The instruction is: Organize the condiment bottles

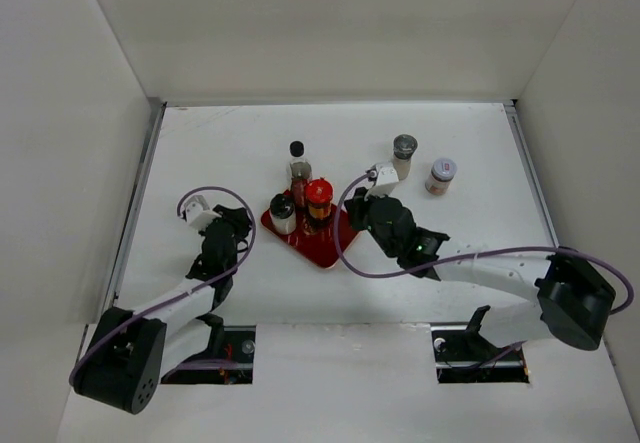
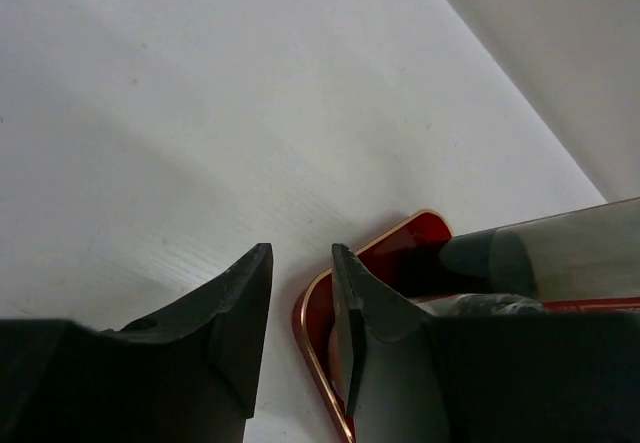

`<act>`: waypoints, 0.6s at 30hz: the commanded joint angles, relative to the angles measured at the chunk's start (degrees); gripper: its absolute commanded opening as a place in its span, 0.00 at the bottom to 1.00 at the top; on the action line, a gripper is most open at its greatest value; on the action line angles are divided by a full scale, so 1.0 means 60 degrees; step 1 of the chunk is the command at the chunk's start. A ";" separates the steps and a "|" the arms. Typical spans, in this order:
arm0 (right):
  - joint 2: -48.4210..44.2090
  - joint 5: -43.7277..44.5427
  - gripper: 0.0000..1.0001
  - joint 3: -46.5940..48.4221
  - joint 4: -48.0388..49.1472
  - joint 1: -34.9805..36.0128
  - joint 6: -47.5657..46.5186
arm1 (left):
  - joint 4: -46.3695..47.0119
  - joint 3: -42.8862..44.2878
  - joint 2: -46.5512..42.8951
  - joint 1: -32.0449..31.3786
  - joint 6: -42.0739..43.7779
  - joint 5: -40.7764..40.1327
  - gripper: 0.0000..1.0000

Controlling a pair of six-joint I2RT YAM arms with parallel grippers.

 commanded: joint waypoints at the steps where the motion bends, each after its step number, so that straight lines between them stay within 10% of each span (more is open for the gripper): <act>1: -0.0022 -0.0376 0.21 -0.0516 -0.1796 -0.0286 0.1599 | 0.0257 0.0297 0.0341 0.0216 -0.0537 0.0699 0.27; 3: 0.0138 -0.0816 0.26 -0.0692 -0.2107 -0.0375 0.2040 | 0.0330 0.0341 0.0605 0.0261 -0.0640 0.0787 0.27; 8: 0.0899 -0.1272 0.78 -0.0576 -0.2064 -0.0551 0.2437 | 0.0535 0.0312 0.0752 0.0305 -0.0758 0.1007 0.27; 18: 0.2657 -0.1623 0.47 0.0200 -0.1991 -0.1415 0.2994 | 0.0594 0.0239 0.0635 0.0275 -0.0831 0.1124 0.33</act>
